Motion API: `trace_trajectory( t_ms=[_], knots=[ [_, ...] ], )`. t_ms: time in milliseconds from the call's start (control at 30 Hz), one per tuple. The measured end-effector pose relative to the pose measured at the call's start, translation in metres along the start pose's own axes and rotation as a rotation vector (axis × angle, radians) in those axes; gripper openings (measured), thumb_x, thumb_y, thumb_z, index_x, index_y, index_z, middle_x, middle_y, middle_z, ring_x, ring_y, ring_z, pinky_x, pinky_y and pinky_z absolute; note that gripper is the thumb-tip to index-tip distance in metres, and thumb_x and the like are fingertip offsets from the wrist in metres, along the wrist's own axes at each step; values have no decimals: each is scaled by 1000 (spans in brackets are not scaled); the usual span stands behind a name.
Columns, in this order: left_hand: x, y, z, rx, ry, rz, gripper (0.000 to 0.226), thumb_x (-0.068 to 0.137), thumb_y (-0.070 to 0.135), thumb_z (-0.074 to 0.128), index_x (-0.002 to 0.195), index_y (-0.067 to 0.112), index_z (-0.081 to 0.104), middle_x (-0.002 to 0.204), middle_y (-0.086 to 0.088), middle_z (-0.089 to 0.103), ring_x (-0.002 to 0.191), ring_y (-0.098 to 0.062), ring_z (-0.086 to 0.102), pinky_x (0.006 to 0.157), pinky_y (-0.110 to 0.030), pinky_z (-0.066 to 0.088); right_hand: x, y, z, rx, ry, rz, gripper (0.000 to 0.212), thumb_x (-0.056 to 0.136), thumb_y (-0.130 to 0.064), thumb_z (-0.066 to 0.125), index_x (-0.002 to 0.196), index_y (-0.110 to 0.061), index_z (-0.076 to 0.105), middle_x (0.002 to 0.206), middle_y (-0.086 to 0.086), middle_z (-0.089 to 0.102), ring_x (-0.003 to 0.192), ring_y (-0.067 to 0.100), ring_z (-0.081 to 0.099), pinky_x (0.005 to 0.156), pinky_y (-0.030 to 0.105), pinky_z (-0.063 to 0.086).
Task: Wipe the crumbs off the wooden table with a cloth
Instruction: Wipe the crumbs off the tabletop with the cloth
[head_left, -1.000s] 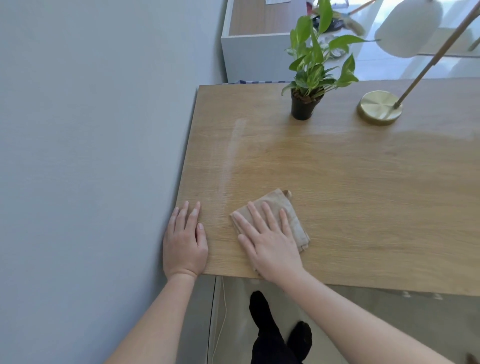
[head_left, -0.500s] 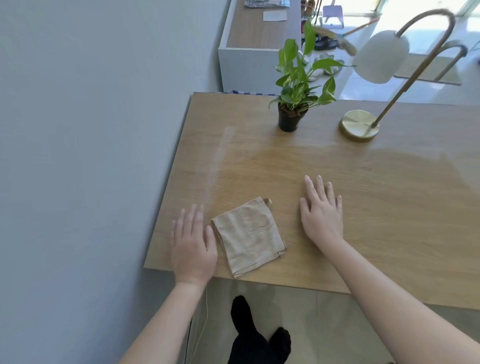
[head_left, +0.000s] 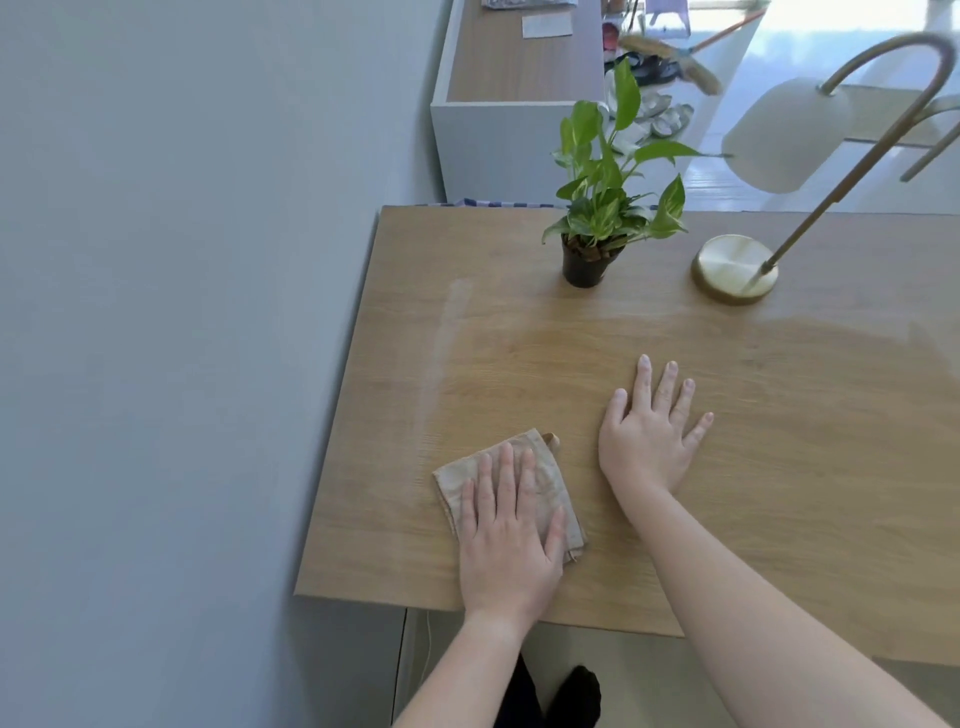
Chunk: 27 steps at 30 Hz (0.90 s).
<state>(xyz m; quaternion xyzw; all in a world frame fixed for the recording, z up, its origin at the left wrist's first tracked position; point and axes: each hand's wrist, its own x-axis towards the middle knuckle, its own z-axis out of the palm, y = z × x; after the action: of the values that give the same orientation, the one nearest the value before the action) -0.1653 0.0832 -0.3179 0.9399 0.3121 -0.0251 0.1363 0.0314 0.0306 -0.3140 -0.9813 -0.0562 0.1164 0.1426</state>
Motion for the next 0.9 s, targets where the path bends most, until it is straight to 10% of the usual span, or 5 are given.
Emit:
trace_trajectory(
  t_ms=[900],
  knots=[
    [341, -70, -69, 15, -89, 244, 72, 105, 73, 9, 169, 43, -6, 179, 15, -8, 164, -8, -12, 132, -39, -11, 12, -15, 10, -61, 58, 94, 61, 111, -52, 19, 166, -48, -6, 176, -13, -11, 164, 13, -13, 132, 51, -11]
  ],
)
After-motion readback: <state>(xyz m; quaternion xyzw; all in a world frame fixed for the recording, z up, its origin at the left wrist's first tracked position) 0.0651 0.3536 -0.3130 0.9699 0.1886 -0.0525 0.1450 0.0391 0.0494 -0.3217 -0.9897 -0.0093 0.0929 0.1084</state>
